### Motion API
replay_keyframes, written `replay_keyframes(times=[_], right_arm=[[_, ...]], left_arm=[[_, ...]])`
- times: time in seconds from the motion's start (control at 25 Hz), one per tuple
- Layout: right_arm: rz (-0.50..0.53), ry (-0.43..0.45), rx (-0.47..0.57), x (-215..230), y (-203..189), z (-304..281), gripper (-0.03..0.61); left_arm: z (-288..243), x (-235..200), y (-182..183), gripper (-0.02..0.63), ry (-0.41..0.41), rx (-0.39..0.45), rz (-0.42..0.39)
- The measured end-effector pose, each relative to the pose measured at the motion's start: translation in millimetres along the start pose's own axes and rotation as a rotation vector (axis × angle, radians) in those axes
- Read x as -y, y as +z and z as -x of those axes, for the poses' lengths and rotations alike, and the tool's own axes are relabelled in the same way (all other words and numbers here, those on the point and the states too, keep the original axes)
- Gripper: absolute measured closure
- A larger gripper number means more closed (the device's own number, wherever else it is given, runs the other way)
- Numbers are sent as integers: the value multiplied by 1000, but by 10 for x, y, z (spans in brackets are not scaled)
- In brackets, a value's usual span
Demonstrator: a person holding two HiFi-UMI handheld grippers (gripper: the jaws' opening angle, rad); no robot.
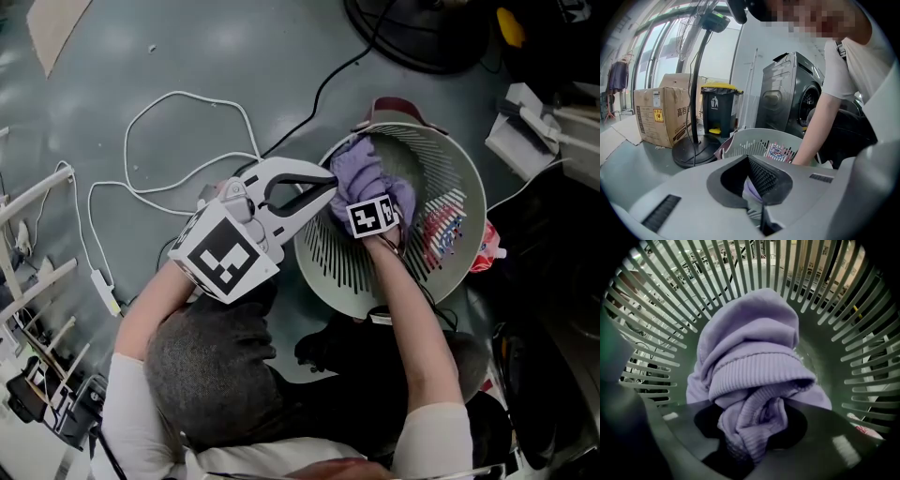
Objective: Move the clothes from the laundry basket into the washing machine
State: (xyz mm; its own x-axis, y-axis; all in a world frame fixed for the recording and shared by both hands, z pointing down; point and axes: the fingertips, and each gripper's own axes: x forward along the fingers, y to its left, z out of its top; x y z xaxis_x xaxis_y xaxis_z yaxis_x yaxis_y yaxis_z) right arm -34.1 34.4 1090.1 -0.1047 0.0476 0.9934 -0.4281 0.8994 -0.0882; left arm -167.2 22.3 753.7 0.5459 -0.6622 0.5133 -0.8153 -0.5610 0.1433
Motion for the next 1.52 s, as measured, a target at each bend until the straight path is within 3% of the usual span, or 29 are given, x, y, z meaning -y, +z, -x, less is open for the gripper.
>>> replay_keyframes(times=[0.4,0.96,1.52], right_arm=[[167,35,56,10,88,448,395],[231,146,121,-170,28,833,398],[223,192,312,-29,577,1901,397]], left_arm=[[-116,34,239,607,-16,45,-29],[-190,-2,317,609,-5,73,-30],[-230,-12,534,607,15,87,-46]])
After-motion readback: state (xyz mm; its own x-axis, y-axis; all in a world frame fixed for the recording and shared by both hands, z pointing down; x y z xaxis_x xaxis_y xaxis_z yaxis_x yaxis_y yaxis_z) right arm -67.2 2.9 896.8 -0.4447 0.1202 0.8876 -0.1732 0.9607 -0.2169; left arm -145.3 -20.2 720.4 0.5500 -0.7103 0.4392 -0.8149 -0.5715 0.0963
